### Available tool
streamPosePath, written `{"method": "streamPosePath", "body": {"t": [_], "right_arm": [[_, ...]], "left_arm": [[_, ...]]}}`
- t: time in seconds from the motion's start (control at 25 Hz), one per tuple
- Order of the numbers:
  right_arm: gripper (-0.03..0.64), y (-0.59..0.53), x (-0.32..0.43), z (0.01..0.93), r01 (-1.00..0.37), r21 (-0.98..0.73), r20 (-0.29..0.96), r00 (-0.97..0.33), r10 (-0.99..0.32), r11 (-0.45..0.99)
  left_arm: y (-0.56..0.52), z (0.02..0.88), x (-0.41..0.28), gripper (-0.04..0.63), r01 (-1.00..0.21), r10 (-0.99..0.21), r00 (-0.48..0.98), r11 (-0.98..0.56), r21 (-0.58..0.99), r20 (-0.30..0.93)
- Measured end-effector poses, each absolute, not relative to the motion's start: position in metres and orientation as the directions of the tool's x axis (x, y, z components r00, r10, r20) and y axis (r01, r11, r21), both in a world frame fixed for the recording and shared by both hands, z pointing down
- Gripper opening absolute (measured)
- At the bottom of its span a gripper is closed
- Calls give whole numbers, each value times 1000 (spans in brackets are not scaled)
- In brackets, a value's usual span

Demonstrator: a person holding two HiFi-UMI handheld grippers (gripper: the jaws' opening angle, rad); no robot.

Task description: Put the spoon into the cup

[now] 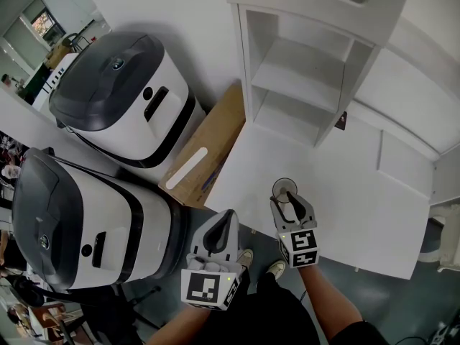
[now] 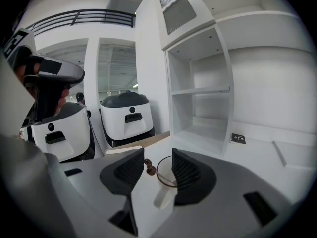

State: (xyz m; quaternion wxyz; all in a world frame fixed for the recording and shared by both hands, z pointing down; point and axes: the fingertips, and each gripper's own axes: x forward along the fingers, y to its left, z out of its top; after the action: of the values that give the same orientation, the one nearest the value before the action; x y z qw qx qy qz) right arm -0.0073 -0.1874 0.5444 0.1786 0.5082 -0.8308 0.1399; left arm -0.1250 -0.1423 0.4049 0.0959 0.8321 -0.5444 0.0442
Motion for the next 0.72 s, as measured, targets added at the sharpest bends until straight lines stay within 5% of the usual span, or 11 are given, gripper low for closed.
{"method": "streamPosePath", "body": {"t": [0.28,0.48,0.72], "right_arm": [[209,-188,0,514,-912,-50,376,-395,-838,407],[98,-187,13,473,-933,-6,270,-347,-898,359],[64,-176,24,438,-946,26,212,-311,-926,324]], "left_arm": [[-142,402,-123,6,-912,-897,410,-396,111,167],[-140,398,-119,6,-906,-893,422,-408,113,154],[-136,392,-110,6,-892,-883,450,-437,114,136]]}}
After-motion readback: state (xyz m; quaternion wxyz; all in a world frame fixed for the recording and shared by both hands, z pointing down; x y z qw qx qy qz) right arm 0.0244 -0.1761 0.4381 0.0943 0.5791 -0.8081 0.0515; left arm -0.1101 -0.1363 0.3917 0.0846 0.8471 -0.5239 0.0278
